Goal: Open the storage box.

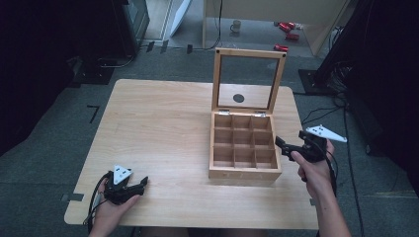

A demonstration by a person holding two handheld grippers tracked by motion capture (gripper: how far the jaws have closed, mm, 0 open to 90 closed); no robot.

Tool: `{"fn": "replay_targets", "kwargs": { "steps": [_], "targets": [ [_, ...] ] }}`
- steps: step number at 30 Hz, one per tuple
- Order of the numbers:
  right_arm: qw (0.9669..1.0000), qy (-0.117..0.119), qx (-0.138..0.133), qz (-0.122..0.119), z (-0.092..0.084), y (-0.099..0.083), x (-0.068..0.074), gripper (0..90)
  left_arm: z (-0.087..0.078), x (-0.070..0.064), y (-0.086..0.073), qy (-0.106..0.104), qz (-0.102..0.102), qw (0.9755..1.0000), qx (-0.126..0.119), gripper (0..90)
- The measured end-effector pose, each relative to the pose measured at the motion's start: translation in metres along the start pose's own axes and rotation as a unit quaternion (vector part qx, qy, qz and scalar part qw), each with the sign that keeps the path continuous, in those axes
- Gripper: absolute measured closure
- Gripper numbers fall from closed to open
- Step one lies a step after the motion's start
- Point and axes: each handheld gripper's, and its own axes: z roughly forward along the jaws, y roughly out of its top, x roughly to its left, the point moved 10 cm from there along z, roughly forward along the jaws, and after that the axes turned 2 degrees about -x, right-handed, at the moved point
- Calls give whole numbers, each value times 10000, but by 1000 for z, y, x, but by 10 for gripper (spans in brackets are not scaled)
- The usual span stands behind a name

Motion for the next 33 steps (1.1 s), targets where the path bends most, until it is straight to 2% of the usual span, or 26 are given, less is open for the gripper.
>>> {"fn": "replay_targets", "kwargs": {
  "steps": [1, 2, 5, 10, 11, 13, 16, 21, 26, 28, 33],
  "targets": [
    [10000, 0, 0, 0, 0, 0, 0, 13, 0, 0, 0, 1, -2, 10000, -2, 297],
    [10000, 12, 41, 36, -5, -11, -1, 0, 0, 0, 0, 0, -1, 10000, -1, 297],
    [10000, -12, 85, 49, -12, -28, -3, 0, 0, 0, 0, -6, -5, 10000, -4, 298],
    [10000, -20, 72, 55, -24, -46, -2, 0, 0, 0, 0, 0, 3, 10000, -2, 297],
    [9999, -6, 92, 51, -29, -55, -2, 0, 0, 0, 0, 2, 6, 10000, 2, 297],
    [9999, -17, 127, 57, -30, -60, -2, 0, 0, 0, 0, 1, 7, 10000, 3, 297],
    [9998, -9, 193, 20, -37, -78, -1, 0, 0, 0, 0, 8, 8, 10000, 6, 296],
    [9998, -8, 181, 55, -44, -91, -1, 0, 0, 0, 0, 14, 4, 10000, 5, 296],
    [9998, -56, 181, 94, -51, -103, -7, 0, 0, 0, 0, 28, -3, 10000, 9, 296],
    [9995, -156, 266, 48, -54, -112, -12, 0, 0, 0, 0, 31, -5, 10000, 6, 296],
    [9992, -180, 360, 54, -59, -129, -18, 0, 0, 0, 0, 30, -6, 10000, 7, 296]
  ]
}}
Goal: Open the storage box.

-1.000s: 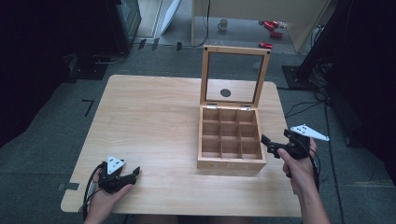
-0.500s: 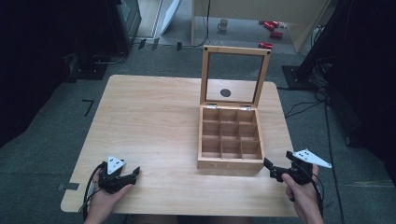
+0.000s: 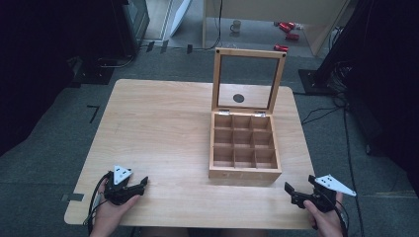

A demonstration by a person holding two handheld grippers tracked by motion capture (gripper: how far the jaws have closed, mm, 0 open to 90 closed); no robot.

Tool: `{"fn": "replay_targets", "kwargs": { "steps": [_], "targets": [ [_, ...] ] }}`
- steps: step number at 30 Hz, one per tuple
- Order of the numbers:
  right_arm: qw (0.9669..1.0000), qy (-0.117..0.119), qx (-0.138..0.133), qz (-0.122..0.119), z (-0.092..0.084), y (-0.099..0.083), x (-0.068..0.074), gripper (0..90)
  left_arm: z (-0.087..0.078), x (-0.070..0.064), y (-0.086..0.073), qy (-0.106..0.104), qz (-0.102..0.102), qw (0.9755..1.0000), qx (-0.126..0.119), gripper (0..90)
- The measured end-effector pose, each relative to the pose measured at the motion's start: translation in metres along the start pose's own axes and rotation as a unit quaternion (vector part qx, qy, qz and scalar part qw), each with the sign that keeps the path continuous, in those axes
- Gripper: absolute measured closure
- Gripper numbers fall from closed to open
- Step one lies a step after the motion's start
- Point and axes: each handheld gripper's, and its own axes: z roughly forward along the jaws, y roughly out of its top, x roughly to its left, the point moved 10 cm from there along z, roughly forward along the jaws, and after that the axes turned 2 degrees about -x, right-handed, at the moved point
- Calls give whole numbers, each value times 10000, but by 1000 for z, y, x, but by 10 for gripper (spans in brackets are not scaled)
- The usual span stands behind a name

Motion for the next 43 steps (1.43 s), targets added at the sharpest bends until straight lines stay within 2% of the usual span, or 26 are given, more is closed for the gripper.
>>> {"fn": "replay_targets", "kwargs": {
  "steps": [8, 11, 15, 18, 22, 24, 43],
  "targets": [
    [9995, -251, 209, 6, -2, -23, -17, 0, 0, 0, 0, 16, -12, 10000, 2, 296],
    [9981, -459, 403, -89, 0, -34, -26, 0, 0, 0, 0, 16, -13, 10000, 2, 296],
    [9968, -560, 535, -172, 2, -42, -29, 0, 0, 0, 0, 16, -11, 10000, 1, 296],
    [9967, -574, 550, -176, 2, -42, -29, 0, 0, 0, 0, 17, -14, 10000, 0, 296],
    [9948, -685, 743, -146, 6, -48, -31, 0, 0, 0, 0, 17, -14, 10000, -1, 296],
    [9930, -807, 795, -320, 7, -49, -30, 0, 0, 0, 0, 19, -13, 10000, -1, 296],
    [9930, -840, 764, -320, 7, -50, -29, 0, 0, 0, 0, 18, -11, 10000, 1, 295]
  ]
}}
